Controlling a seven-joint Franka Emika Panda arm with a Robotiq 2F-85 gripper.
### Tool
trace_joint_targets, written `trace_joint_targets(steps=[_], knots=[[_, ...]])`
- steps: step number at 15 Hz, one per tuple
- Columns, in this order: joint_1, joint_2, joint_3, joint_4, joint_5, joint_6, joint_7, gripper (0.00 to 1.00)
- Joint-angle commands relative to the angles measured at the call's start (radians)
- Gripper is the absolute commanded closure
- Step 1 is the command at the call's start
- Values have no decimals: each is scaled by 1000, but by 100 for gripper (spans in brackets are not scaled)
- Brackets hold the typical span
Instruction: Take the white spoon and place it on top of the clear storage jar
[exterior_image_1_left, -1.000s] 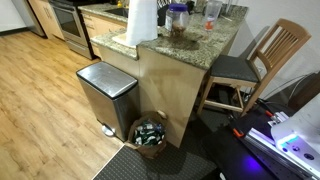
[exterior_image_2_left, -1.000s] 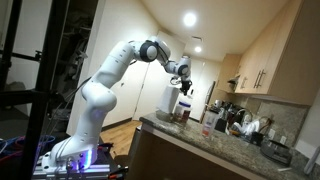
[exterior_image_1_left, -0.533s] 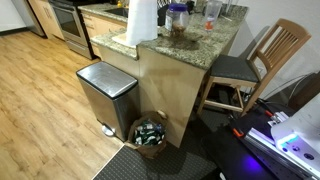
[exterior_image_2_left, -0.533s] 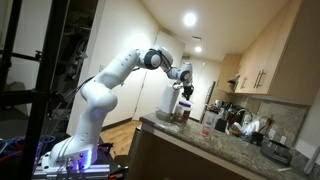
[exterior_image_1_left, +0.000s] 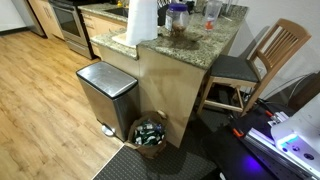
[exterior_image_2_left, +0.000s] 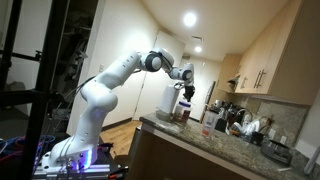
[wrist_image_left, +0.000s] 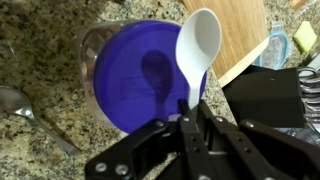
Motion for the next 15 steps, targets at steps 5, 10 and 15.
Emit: trace_joint_targets(steps=[5, 10, 15], knots=[[6, 26, 6, 74, 1, -99, -4, 99], [-2, 35, 28, 67, 34, -138, -25, 99], [-1, 41, 29, 59, 33, -125, -25, 71]])
